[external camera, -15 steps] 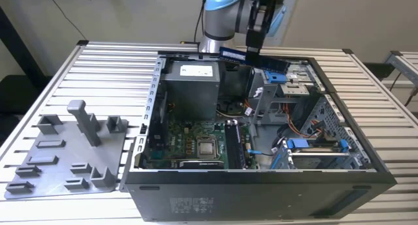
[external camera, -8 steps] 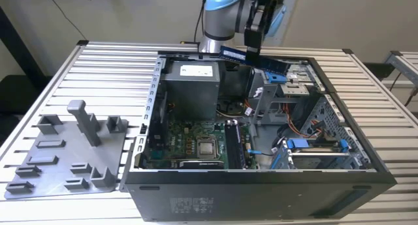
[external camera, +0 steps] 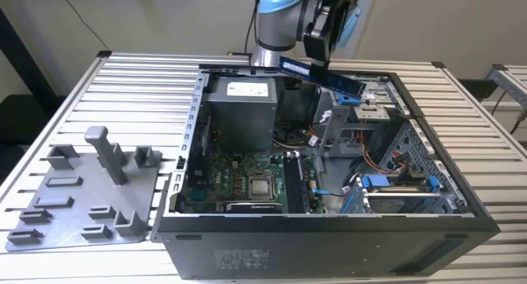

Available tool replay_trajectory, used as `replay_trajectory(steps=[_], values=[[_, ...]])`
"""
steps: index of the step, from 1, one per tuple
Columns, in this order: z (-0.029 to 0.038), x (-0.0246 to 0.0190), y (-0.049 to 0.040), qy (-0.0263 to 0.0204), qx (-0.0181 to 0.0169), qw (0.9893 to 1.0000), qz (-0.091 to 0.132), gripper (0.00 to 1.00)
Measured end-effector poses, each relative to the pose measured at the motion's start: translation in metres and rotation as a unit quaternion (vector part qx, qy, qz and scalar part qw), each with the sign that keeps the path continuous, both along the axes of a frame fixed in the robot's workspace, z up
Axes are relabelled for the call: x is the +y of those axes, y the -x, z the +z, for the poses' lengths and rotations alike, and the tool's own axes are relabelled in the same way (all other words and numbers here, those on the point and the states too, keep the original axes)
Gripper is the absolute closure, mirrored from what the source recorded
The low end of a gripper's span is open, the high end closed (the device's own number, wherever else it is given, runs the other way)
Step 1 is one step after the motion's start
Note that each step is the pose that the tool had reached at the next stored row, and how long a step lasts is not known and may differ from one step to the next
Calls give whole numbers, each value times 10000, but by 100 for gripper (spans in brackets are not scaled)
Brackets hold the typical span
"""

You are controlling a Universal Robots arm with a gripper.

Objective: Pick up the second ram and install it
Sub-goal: 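Insert the second ram into the second slot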

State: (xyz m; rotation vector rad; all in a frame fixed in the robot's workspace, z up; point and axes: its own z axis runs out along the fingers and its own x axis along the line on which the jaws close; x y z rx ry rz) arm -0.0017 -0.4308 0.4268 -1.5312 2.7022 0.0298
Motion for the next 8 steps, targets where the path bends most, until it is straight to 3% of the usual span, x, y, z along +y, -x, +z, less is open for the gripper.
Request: replay_trajectory(steps=[4, 8], values=[[-2, 0, 0, 0, 0, 9995, -303, 86], [-4, 0, 0, 0, 0, 9981, -622, 86]])
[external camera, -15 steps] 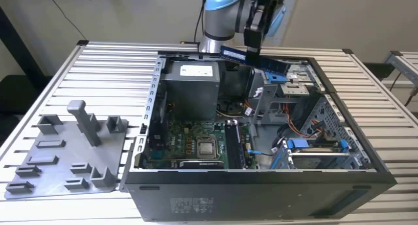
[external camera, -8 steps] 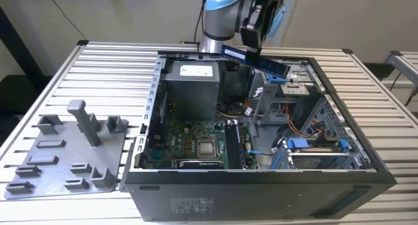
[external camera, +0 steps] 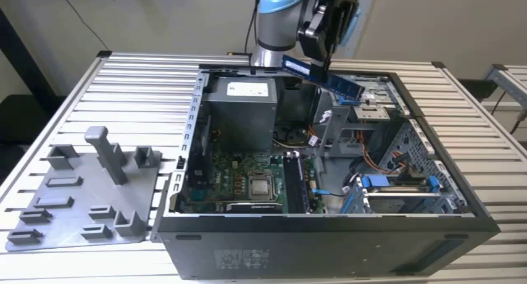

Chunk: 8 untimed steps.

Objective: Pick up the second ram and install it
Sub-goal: 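Insert the second ram into the second slot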

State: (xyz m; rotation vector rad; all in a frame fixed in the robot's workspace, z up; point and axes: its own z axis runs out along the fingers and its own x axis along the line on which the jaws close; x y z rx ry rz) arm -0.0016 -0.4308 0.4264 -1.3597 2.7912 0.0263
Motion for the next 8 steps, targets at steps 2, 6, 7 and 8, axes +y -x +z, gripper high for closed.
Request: replay_trajectory(steps=[2, 6, 7, 8], values=[[-1, 0, 0, 0, 0, 9999, -157, 86], [-2, 0, 0, 0, 0, 9990, -443, 86], [-2, -1, 0, 1, 0, 9987, -502, 86], [-3, -2, 0, 1, 0, 9985, -556, 86]])
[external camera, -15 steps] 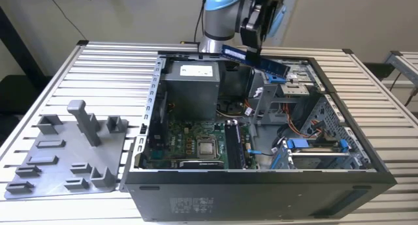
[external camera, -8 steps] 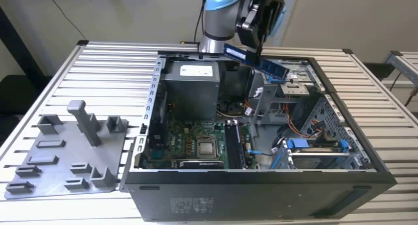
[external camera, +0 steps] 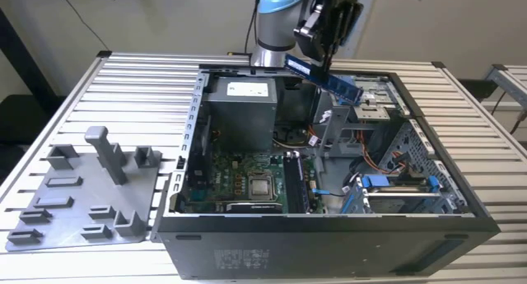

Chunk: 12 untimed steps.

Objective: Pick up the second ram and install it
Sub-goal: 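Insert the second ram into the second slot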

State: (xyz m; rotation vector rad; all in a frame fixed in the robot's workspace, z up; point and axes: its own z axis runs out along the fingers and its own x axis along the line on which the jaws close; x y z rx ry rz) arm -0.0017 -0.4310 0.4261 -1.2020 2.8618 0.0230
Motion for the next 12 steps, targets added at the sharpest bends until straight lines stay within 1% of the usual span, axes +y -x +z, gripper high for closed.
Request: replay_trajectory(steps=[3, 6, 9, 12], values=[[-2, -6, 0, -1, 0, 9999, -152, 86], [-3, -9, 0, 0, 0, 9995, -326, 86], [-4, -12, 0, 0, 0, 9987, -510, 86], [-5, -14, 0, 0, 0, 9977, -685, 86]])
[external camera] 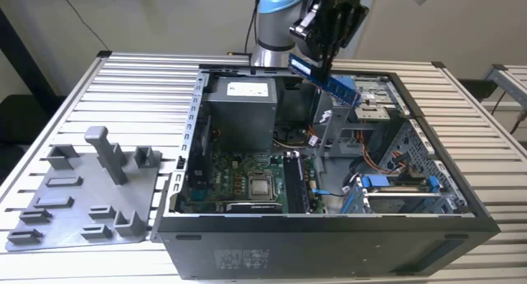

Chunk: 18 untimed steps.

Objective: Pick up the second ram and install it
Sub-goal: 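Insert the second ram into the second slot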

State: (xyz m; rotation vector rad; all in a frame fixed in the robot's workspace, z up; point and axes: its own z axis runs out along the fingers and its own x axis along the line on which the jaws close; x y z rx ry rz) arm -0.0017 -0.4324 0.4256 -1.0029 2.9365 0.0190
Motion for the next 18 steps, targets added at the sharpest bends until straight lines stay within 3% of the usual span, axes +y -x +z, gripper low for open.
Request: replay_trajectory(steps=[5, 10, 13, 18], values=[[-3, -8, 1, -1, 0, 9996, -274, 86], [-4, -16, 0, 0, 0, 9986, -537, 86], [-5, -17, -1, 0, 0, 9974, -718, 86], [-8, -18, 0, -1, 0, 9946, -1037, 86]])
